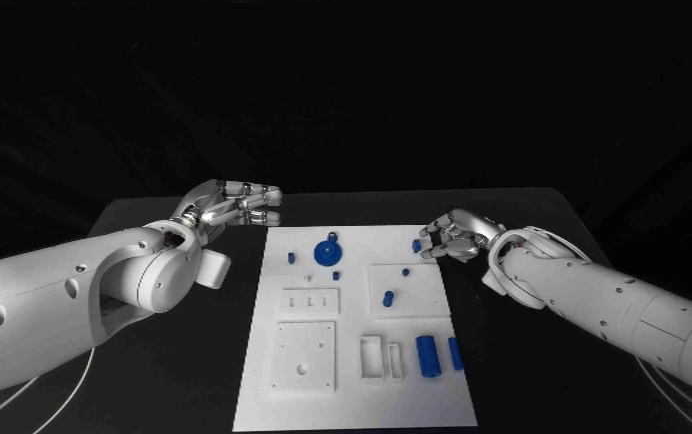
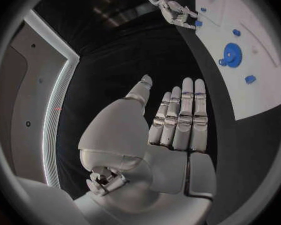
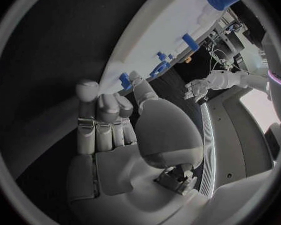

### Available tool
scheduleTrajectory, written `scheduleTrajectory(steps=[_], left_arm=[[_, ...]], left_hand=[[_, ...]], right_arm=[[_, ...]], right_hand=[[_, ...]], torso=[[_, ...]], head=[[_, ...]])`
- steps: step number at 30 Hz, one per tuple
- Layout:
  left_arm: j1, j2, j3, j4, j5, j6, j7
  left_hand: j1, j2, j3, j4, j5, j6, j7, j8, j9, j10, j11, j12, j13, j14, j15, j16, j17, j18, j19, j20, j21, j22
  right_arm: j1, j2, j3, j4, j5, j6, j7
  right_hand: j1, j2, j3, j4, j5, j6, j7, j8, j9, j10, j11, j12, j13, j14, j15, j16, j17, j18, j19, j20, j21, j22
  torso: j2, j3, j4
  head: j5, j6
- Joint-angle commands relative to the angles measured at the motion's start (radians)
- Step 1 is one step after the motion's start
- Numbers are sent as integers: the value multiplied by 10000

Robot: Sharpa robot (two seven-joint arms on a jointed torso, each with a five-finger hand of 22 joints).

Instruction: Assemble the parts on the task board

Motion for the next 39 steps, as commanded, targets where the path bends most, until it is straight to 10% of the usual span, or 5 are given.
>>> scheduleTrajectory(steps=[1,39], left_arm=[[11,6,6,37,-45,166,48],[13,26,8,53,-68,215,-4]], left_hand=[[-12,76,-8,-47,44,46,34,-15,14,26,21,0,12,-20,12,-11,-1,-15,-77,9,57,-10],[-22,74,-3,-53,41,50,35,-16,14,26,20,-2,12,-24,12,-15,-2,-19,-84,9,59,-8]], right_arm=[[-24,67,4,-77,76,150,120],[-63,442,2,-355,138,149,129]], right_hand=[[-15,82,61,-8,-26,54,0,-31,12,47,17,63,14,-21,42,12,7,70,469,27,-8,505],[-358,492,1065,-391,-733,513,-62,-15,26,84,-19,114,84,-10,14,43,89,32,474,-2,30,582]], torso=[[-1,2,3],[-15,27,-30]], head=[[15,-39],[35,-100]])
